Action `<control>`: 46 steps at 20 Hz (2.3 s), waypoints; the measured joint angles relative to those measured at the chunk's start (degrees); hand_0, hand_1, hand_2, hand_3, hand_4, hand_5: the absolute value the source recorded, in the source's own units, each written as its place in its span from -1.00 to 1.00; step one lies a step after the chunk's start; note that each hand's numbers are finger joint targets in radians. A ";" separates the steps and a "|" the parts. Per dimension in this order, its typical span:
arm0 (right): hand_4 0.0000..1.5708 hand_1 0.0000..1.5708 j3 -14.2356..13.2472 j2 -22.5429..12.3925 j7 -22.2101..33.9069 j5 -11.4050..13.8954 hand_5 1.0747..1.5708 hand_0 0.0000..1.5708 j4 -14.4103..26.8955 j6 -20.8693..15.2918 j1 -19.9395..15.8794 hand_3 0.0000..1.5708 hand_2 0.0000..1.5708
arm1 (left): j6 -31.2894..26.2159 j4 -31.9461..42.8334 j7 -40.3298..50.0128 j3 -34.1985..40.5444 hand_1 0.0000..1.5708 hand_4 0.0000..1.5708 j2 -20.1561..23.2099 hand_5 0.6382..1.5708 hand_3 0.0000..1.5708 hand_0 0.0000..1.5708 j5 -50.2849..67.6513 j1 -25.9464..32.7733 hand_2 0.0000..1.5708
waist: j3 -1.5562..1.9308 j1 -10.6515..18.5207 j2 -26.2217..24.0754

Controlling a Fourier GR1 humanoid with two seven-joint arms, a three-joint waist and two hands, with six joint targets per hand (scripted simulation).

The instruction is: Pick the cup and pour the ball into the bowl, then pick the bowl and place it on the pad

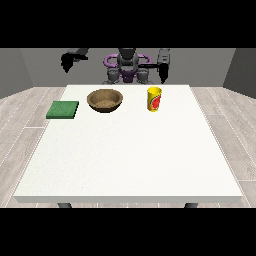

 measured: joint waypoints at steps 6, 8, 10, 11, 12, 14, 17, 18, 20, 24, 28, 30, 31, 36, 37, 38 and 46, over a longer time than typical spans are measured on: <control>-0.67 -1.00 -0.77 -0.52 -1.49 0.84 1.00 -1.00 2.91 0.64 -2.64 -1.00 -1.00 | -0.17 12.29 -6.68 4.98 -1.00 -1.00 1.64 0.75 -1.00 -1.00 0.64 -6.71 -1.00 | -0.02 -0.74 1.56; -0.68 -1.00 -1.36 -1.05 -3.23 0.93 0.99 -1.00 4.74 1.94 -2.74 -1.00 -1.00 | 0.53 15.56 -8.39 5.70 -1.00 -1.00 1.41 0.75 -1.00 -1.00 0.39 -8.27 -1.00 | -0.02 -1.18 1.91; -0.68 -1.00 -2.04 -1.59 -3.88 0.62 1.00 -1.00 5.97 2.70 -3.55 -1.00 -1.00 | 1.01 19.35 -10.75 6.73 -1.00 -1.00 1.57 0.83 -1.00 -1.00 0.27 -10.21 -1.00 | -0.01 -1.59 2.63; -0.69 -1.00 -2.85 -2.30 -4.21 0.00 1.00 -1.00 6.69 3.38 -4.17 -1.00 -1.00 | 0.90 21.06 -12.11 7.46 -1.00 -1.00 1.84 0.85 -1.00 -1.00 0.54 -10.88 -1.00 | -0.01 -1.70 3.15; -0.66 -1.00 -3.33 -2.90 -4.15 -0.58 0.99 -1.00 6.92 4.08 -4.46 -1.00 -1.00 | 1.46 22.88 -13.32 8.17 -1.00 -1.00 1.83 0.82 -1.00 -1.00 0.61 -11.69 -1.00 | -0.02 -2.15 3.59; -0.66 -1.00 -3.97 -3.49 -5.64 -0.69 1.00 -1.00 7.97 5.26 -4.59 -1.00 -1.00 | 2.24 26.34 -16.19 9.15 -0.22 -1.00 2.01 0.77 -1.00 -0.22 0.37 -12.65 -1.00 | -0.03 -2.69 4.52; -0.70 -1.00 -4.65 -4.60 -5.94 -1.65 0.99 -1.00 7.81 6.83 -5.25 -1.00 -1.00 | 4.00 31.54 -19.04 10.68 0.27 -0.03 2.44 0.93 0.27 0.27 -0.06 -14.57 0.53 | -0.03 -4.10 6.36; -0.77 -1.00 -5.06 -5.32 -5.40 -2.38 0.99 -1.00 7.78 7.55 -5.44 -1.00 -1.00 | 5.43 32.82 -19.32 10.63 0.57 0.40 2.00 0.99 1.00 0.57 -0.72 -15.02 1.00 | -0.03 -4.70 6.44; -0.72 -1.00 -6.24 -6.39 -6.19 -3.51 0.99 -1.00 8.51 8.98 -5.64 -1.00 -1.00 | 8.50 34.61 -21.78 10.44 0.66 0.49 1.84 0.97 1.00 0.66 -2.67 -14.92 1.00 | -0.03 -5.69 7.65; -0.56 -1.00 -8.55 -8.73 -5.40 -6.05 0.99 -1.00 9.93 11.20 -6.04 -1.00 -1.00 | 12.85 38.65 -24.50 10.78 0.66 0.53 1.75 0.97 1.00 0.66 -4.67 -16.51 1.00 | 0.04 -6.16 7.68; -0.50 -1.00 -9.46 -9.75 -3.11 -7.33 1.00 -1.00 12.13 12.00 -5.62 -1.00 -1.00 | 17.49 40.57 -20.83 8.40 0.67 0.54 1.88 0.98 1.00 0.67 -8.90 -17.72 1.00 | 0.02 -5.55 3.89; -0.40 -1.00 -9.60 -10.71 -1.25 -7.87 1.00 -1.00 12.69 12.01 -6.39 -1.00 -1.00 | 21.28 40.99 -16.94 6.67 0.68 0.55 2.70 0.96 1.00 0.68 -12.45 -19.50 1.00 | 0.06 -5.68 1.82; -0.37 -1.00 -9.64 -11.09 0.05 -8.06 1.00 -1.00 13.17 11.48 -7.11 -1.00 -1.00 | 22.62 41.17 -14.42 5.50 0.68 0.57 3.36 0.96 1.00 0.68 -14.49 -20.85 1.00 | 0.08 -5.41 0.67; -0.25 -1.00 -9.34 -12.49 5.26 -8.32 0.99 -1.00 14.41 9.18 -10.33 -1.00 -1.00 | 28.54 44.62 -2.38 -1.13 0.67 0.53 5.62 0.98 1.00 0.67 -26.09 -26.31 1.00 | 0.14 -4.79 -3.21; -0.24 -1.00 -9.27 -12.67 5.70 -8.03 0.99 -1.00 14.94 8.92 -10.49 -1.00 -1.00 | 29.42 45.59 -0.12 -2.74 0.62 0.49 6.72 0.98 0.97 0.62 -29.01 -27.27 1.00 | 0.19 -4.49 -3.93; -0.23 -1.00 -9.06 -12.52 6.03 -7.86 0.98 -1.00 15.26 8.62 -10.84 -1.00 -1.00 | 30.53 46.76 2.20 -4.33 0.55 0.45 7.81 0.99 0.85 0.55 -32.11 -28.32 1.00 | 0.25 -4.34 -4.40; -0.18 -1.00 -9.04 -12.55 7.58 -6.15 0.98 -1.00 21.09 6.77 -11.78 -1.00 -1.00 | 29.17 54.91 25.75 -16.59 0.28 0.34 7.28 0.99 0.63 0.28 -53.86 -38.13 1.00 | 0.26 -1.04 -10.10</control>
